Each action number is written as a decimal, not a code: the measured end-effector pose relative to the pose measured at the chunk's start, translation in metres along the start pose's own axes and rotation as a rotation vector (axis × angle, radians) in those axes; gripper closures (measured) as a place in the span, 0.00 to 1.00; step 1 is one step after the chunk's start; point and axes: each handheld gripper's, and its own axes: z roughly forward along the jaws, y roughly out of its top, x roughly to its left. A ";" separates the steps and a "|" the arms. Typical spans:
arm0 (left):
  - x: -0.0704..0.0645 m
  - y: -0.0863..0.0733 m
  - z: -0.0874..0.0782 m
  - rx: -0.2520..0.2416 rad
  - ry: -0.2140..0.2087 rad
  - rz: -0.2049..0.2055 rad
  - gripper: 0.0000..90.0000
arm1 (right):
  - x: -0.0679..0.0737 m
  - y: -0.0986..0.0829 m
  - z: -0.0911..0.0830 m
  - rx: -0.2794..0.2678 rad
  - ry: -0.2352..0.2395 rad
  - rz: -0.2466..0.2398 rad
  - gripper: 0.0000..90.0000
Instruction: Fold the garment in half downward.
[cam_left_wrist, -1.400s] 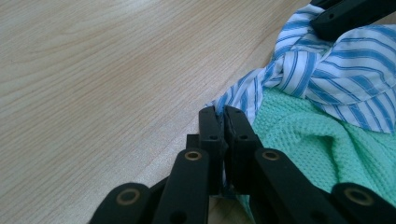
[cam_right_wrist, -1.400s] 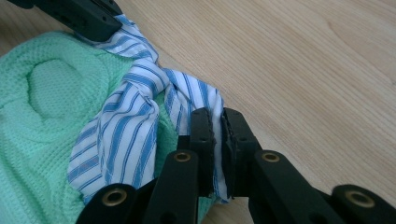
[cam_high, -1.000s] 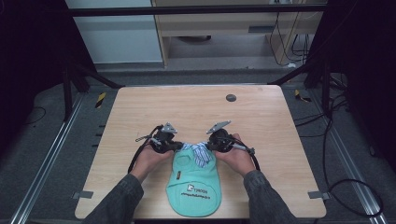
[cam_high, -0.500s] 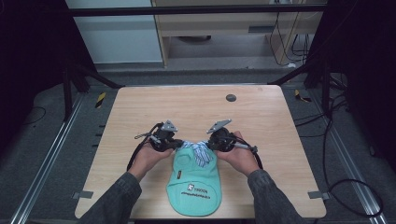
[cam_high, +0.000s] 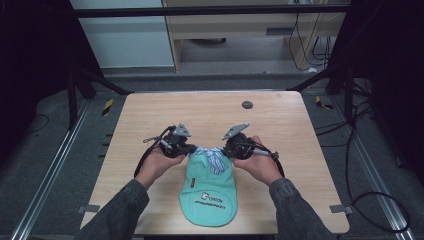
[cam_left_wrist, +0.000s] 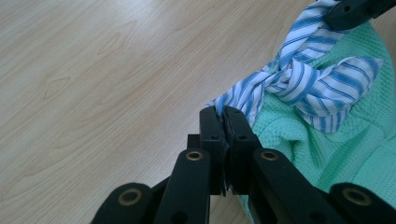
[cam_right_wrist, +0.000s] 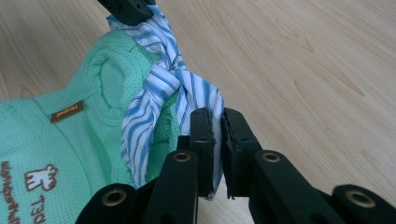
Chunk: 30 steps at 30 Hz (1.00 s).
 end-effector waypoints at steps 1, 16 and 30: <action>0.000 0.001 -0.001 -0.001 -0.001 0.003 0.98 | 0.000 0.001 -0.001 -0.002 -0.001 -0.003 0.93; 0.001 0.017 -0.013 0.033 0.015 0.062 0.98 | -0.002 0.013 -0.010 0.014 -0.012 -0.038 0.93; 0.002 0.024 -0.018 0.031 0.016 0.077 0.98 | -0.004 0.021 -0.016 0.021 -0.020 -0.064 0.93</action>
